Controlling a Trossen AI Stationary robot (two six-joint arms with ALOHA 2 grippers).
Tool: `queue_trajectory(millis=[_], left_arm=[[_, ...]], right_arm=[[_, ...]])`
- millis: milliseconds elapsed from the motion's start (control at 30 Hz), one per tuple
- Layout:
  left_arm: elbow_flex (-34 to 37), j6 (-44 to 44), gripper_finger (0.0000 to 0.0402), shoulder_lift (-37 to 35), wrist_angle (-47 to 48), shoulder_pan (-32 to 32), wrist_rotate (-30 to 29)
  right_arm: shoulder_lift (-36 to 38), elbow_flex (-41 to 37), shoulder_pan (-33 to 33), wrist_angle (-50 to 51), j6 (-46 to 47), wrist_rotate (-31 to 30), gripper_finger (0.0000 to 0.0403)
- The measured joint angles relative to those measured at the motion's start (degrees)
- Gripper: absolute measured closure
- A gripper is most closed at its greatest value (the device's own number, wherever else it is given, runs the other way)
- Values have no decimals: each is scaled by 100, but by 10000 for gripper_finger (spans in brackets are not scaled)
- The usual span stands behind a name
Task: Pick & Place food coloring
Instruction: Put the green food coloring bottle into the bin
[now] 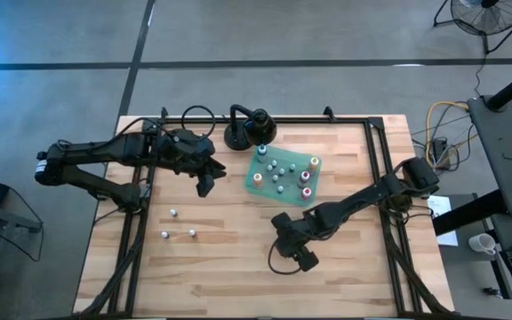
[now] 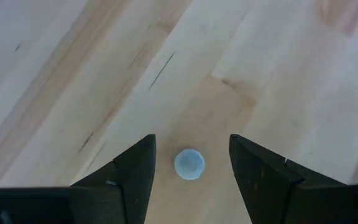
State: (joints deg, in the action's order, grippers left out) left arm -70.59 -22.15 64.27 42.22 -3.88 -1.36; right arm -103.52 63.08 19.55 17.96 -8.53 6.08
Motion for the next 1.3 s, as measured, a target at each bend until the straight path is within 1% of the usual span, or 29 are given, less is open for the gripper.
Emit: queue_trajectory(millis=[133, 433, 833, 967, 1100, 1300], left_arm=[[2, 0, 321, 0, 0, 0, 0], [2, 2, 321, 0, 2, 0, 4], [2, -4, 321, 0, 0, 0, 5], [2, -7, 321, 0, 0, 0, 19], [2, -9, 321, 0, 0, 2, 19], [2, -13, 321, 0, 0, 1, 17]], right_arm=[[-85, -47, 0, -14, 219, 3, 207], [-97, -26, 7, -29, 257, 1, 212], [-162, -65, 9, -25, 246, -17, 248], [-200, -67, 9, -36, 312, -200, 255], [-200, -67, 8, -35, 366, -220, 264], [-197, -67, 9, -21, 410, -218, 289]])
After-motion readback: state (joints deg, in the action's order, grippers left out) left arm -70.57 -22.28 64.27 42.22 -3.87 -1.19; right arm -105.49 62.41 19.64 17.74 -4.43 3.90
